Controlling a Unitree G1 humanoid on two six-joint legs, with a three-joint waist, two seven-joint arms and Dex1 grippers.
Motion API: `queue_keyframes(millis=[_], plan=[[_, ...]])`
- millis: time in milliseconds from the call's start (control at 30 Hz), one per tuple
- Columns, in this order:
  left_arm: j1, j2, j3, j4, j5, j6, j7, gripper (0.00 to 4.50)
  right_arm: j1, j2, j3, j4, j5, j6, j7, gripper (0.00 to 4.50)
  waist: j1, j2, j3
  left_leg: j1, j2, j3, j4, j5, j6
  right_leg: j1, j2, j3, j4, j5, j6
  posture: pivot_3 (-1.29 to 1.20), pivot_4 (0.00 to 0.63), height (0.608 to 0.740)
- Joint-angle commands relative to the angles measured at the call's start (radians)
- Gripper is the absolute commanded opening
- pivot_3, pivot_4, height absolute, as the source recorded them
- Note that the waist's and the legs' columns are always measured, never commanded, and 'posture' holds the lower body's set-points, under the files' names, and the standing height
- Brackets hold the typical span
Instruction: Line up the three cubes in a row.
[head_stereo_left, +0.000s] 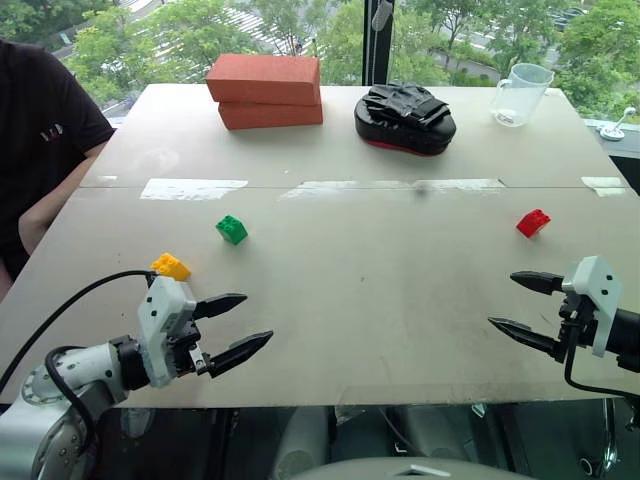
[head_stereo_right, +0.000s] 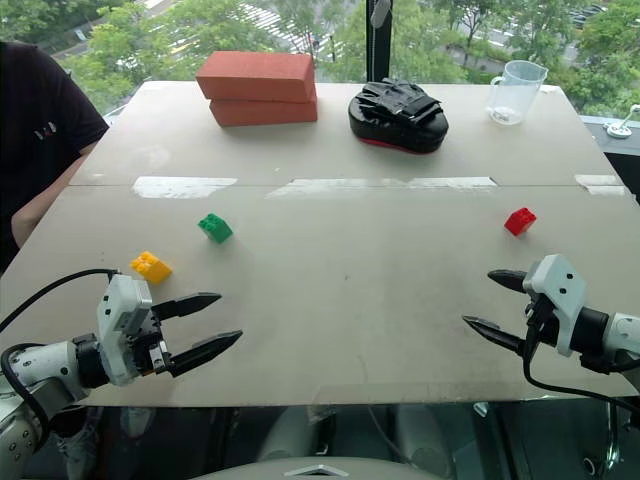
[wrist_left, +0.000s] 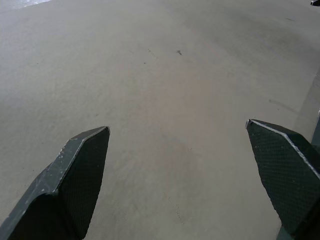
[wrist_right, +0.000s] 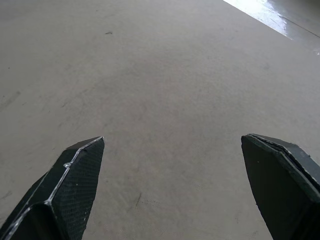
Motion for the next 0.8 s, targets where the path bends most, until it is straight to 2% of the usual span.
queue_keyframes(millis=[33,100,133,200,333,467,600,800], plan=[[-0.037,-0.007,0.001,-0.019,-0.008,-0.001,0.024,4.48,-0.021,0.044,-0.019,-0.014,-0.016,-0.019,-0.06,4.5,0.0,0.0,0.0,0.0,0.0,0.0,0.0,0.0,0.0,0.0,0.0,0.0,0.0,0.0,0.0,0.0,0.15,0.737],[-0.103,-0.047,-0.034,-0.041,-0.051,0.04,0.096,4.48,-0.085,0.111,-0.005,-0.024,-0.015,0.067,-0.214,4.5,0.002,-0.001,-0.001,0.0,0.0,0.0,0.0,0.0,0.0,0.0,0.0,0.0,0.0,0.0,0.0,0.0,0.15,0.737],[-0.134,-0.052,-0.054,-0.058,-0.069,0.055,0.103,4.48,-0.149,0.124,-0.003,-0.032,0.014,0.182,-0.296,4.5,0.001,0.0,0.0,0.0,0.0,-0.001,0.001,0.0,0.0,0.0,0.0,-0.001,0.001,0.0,0.0,0.0,0.15,0.737],[-0.162,-0.044,-0.081,-0.081,-0.067,0.062,0.092,4.48,-0.236,0.139,-0.007,-0.026,0.049,0.319,-0.383,4.5,-0.004,0.0,0.0,0.0,0.0,0.0,0.001,0.0,0.0,0.0,0.0,0.0,0.001,0.0,0.0,0.0,0.15,0.737],[-0.203,-0.014,-0.13,-0.119,-0.047,0.06,0.068,4.48,-0.391,0.145,0.015,0.045,-0.014,0.457,-0.533,4.5,-0.003,0.0,0.0,0.0,0.0,0.001,0.001,0.0,0.0,0.0,0.0,0.001,0.001,0.0,0.0,0.0,0.15,0.737],[-0.325,-0.005,-0.179,-0.159,-0.096,0.094,0.099,4.48,-0.639,0.192,0.085,0.215,-0.157,0.66,-0.777,4.5,-0.002,0.001,0.0,-0.002,-0.001,0.0,0.0,0.0,-0.001,-0.002,0.0,0.0,0.001,0.0,0.0,0.0,0.15,0.737],[-0.378,0.002,-0.187,-0.18,-0.15,0.129,0.104,4.48,-0.693,0.183,0.178,0.302,-0.236,0.581,-0.754,4.5,-0.001,0.001,0.0,-0.003,-0.001,-0.001,0.0,0.001,-0.002,-0.002,0.0,0.0,0.0,0.0,0.0,0.0,0.15,0.737],[-0.396,0.038,-0.174,-0.175,-0.189,0.151,0.079,4.48,-0.755,0.102,0.236,0.486,-0.27,0.465,-0.585,4.5,-0.004,0.001,0.0,-0.015,-0.002,0.0,0.0,0.001,-0.002,-0.014,-0.001,0.0,0.001,0.001,0.001,0.0,0.15,0.737]])
